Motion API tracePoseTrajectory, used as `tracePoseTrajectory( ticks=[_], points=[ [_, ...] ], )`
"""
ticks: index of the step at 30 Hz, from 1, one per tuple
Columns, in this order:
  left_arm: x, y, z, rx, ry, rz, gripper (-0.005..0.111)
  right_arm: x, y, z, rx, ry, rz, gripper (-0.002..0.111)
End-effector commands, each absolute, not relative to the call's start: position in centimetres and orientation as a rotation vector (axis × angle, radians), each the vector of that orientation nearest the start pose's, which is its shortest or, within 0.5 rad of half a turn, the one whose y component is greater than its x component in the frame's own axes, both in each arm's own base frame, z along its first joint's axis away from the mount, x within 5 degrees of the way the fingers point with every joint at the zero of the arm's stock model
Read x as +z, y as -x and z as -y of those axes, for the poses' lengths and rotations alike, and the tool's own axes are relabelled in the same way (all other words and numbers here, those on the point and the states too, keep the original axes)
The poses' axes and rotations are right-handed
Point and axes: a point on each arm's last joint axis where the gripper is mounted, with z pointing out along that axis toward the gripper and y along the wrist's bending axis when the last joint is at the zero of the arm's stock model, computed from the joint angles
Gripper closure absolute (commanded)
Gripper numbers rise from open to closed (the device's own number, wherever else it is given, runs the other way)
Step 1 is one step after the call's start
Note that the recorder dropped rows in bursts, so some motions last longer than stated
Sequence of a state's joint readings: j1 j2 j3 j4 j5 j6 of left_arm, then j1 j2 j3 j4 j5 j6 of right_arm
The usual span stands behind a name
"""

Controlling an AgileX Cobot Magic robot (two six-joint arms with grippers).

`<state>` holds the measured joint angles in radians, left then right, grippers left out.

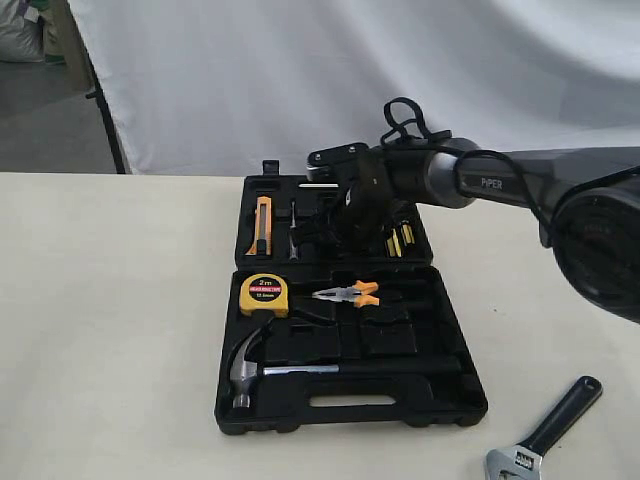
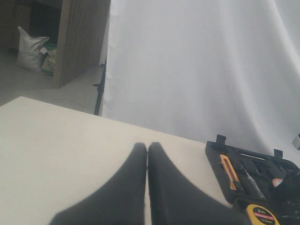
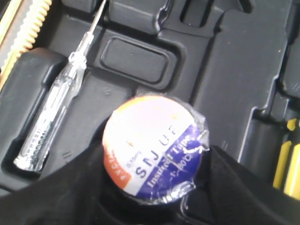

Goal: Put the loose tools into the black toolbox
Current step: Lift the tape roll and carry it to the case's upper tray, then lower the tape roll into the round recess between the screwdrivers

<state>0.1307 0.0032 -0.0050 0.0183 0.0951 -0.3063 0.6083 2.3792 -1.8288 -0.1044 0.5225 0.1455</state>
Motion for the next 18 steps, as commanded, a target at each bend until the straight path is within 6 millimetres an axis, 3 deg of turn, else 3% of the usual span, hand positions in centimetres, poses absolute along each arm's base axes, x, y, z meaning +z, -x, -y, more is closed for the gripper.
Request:
tracePoseTrajectory(
  ticks=[1, 5, 7, 8, 13, 17, 18],
  points=[
    [20.8, -5.5, -0.9, -0.103, 0.346, -1.526, 0.106, 12.4, -42.5, -29.1, 0.191, 0.685, -2.480, 0.039],
    [20.8, -5.5, -0.9, -0.103, 0.346, -1.526, 0.106, 12.4, -42.5, -29.1, 0.194, 0.682, -2.476, 0.021],
    [20.8, -5.5, -0.9, -0.103, 0.346, -1.526, 0.106, 12.6, -42.6, -29.2, 0.196, 0.686, -2.465, 0.017],
    [20.8, -5.5, -0.9, -0.103, 0.346, -1.526, 0.106, 12.8, -42.6, -29.2, 0.196, 0.688, -2.463, 0.017],
    [20.8, -5.5, -0.9, -0.103, 0.346, -1.526, 0.106, 17.1, -42.9, -29.4, 0.216, 0.666, -2.400, 0.017],
    [20.8, -5.5, -0.9, -0.103, 0.346, -1.526, 0.106, 16.4, -43.3, -29.6, 0.207, 0.723, -2.348, 0.019],
    [20.8, -5.5, -0.9, -0.103, 0.346, -1.526, 0.106, 15.8, -43.4, -29.5, 0.191, 0.742, -2.351, 0.031]
  ],
)
